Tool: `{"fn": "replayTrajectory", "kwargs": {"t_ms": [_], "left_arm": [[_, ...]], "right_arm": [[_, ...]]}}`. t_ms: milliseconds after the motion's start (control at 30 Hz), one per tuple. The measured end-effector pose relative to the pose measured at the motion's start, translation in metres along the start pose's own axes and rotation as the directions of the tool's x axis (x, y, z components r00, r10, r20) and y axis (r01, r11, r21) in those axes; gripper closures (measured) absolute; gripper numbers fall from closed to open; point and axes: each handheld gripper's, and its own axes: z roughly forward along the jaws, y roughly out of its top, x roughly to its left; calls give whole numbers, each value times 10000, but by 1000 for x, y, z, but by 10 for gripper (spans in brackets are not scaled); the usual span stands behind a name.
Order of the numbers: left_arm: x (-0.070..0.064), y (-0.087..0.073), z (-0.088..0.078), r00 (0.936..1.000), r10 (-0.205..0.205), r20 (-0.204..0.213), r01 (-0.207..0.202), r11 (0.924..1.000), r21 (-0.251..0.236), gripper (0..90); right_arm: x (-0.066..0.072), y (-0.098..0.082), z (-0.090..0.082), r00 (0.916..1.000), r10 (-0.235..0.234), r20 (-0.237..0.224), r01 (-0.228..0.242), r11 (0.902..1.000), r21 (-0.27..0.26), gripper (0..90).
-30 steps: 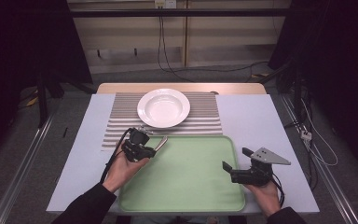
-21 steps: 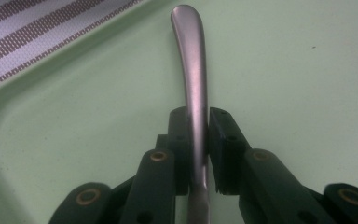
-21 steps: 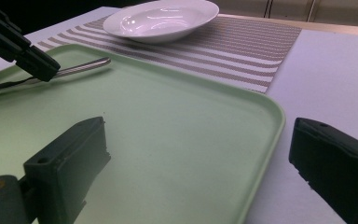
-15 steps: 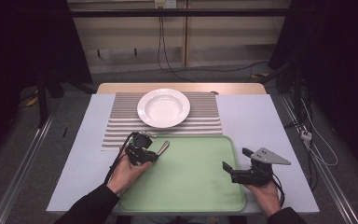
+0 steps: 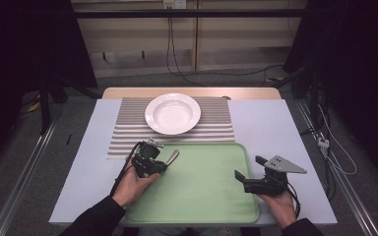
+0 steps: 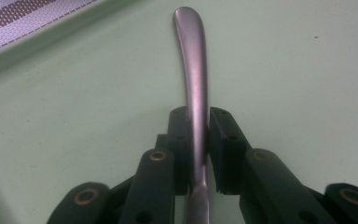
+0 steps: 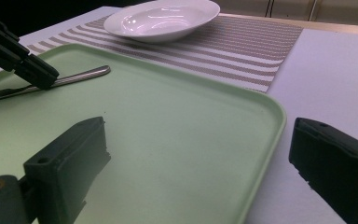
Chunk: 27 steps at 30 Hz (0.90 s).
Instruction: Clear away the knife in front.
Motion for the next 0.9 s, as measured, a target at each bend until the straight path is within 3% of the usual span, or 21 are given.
{"fn": "replayTrajectory", "kwargs": {"t_ms": [133,367,433,533,600,667,800,900], "left_arm": [[-3,-3,-2,10000,52,0,-52,10000,52,793],[1,-6,-4,9974,-167,702,164,9998,60,765],[1,-5,-4,9964,-74,847,80,9999,-63,705],[0,-3,-7,9967,386,717,-360,9987,-374,584],[-1,-1,-8,9945,467,939,-404,9969,-678,519],[-2,0,-9,9956,678,648,-622,9944,-853,391],[-4,4,-6,9938,1004,469,-956,9908,-956,174],[-6,4,-5,9920,1212,344,-1170,9875,-1058,92]], "right_arm": [[1,0,-1,10000,-40,-2,40,10000,10,43],[1,-1,-2,10000,-45,-15,45,10000,-4,43],[0,-1,-2,10000,43,-4,-43,10000,1,42],[-1,-2,-3,10000,48,20,-48,10000,-17,43],[-1,-2,-3,10000,40,-8,-40,10000,-6,43],[0,-2,-3,10000,55,-33,-55,10000,3,43],[-1,-1,-2,10000,22,24,-22,10000,-22,43],[-1,-1,-2,10000,-5,29,5,10000,9,43]]}}
